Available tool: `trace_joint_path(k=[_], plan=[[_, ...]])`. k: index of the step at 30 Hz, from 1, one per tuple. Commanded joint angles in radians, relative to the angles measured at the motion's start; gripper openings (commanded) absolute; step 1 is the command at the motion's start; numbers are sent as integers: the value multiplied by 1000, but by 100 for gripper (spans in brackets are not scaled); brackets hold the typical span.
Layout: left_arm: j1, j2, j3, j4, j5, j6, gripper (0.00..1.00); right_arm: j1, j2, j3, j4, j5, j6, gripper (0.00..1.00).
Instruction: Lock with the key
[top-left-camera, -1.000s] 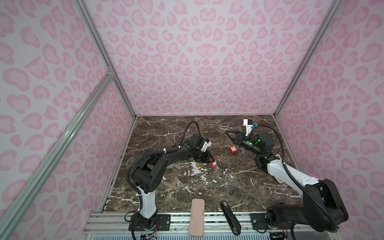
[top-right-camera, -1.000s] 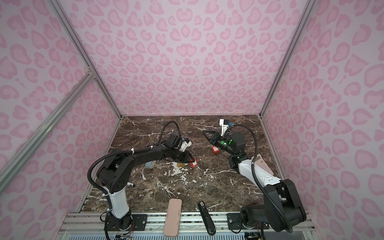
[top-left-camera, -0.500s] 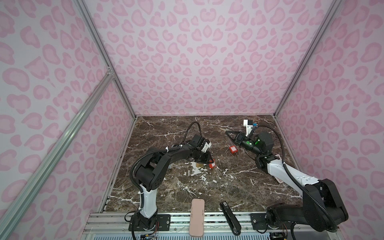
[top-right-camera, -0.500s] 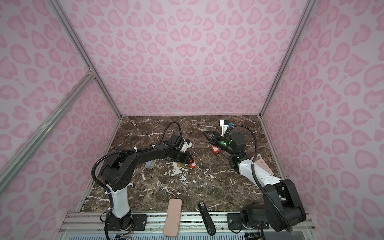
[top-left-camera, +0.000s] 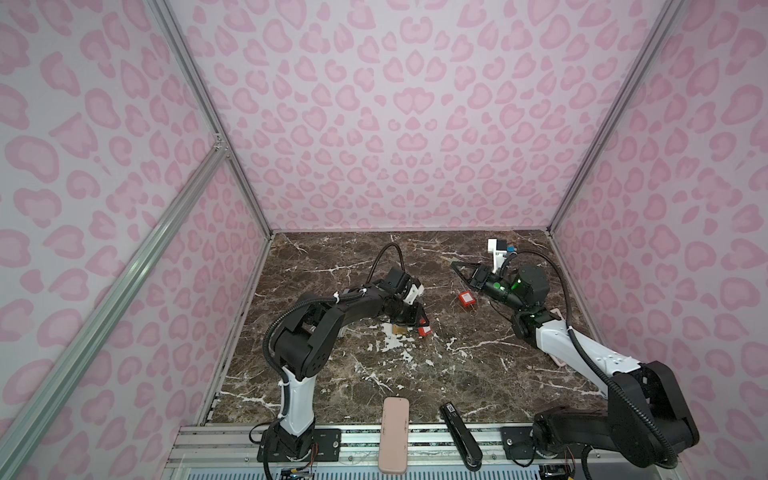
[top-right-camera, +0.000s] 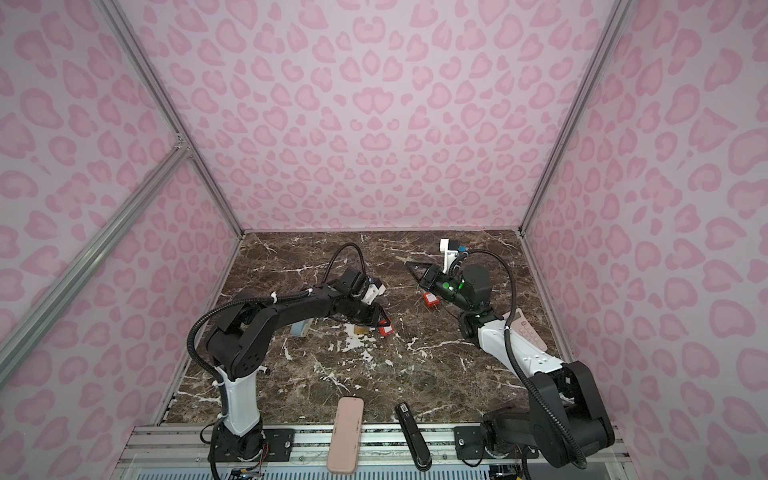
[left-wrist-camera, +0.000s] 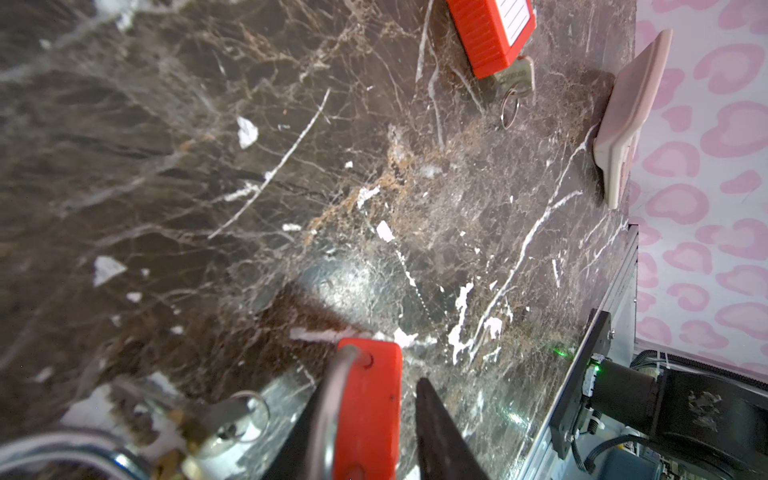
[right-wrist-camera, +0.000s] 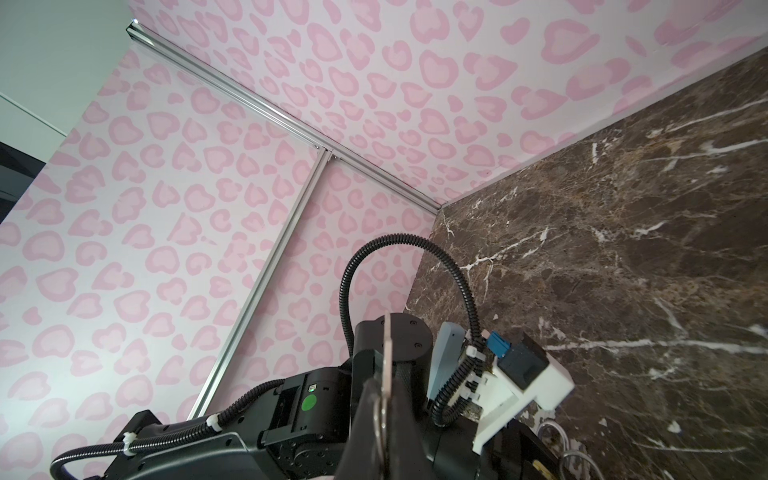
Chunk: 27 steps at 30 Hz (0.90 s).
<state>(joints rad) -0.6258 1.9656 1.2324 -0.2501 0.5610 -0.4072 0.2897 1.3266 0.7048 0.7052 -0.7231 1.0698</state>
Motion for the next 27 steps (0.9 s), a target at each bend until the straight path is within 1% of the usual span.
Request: trace_joint_path(k=[1,6,16,27], plan=[[0,10,6,15,-6,6,41,1,2,12,-3,-3,-8,0],[0,25,13,24,8,-1,46,1,-4,14,-21,-3,-18,0],[1,56,64,-4,-17,-2,48,1,-1,25,-24,-6,-21,0],[0,40,88,-58,-112,-24,48,-1,11,23,-17,-7,-21,0]])
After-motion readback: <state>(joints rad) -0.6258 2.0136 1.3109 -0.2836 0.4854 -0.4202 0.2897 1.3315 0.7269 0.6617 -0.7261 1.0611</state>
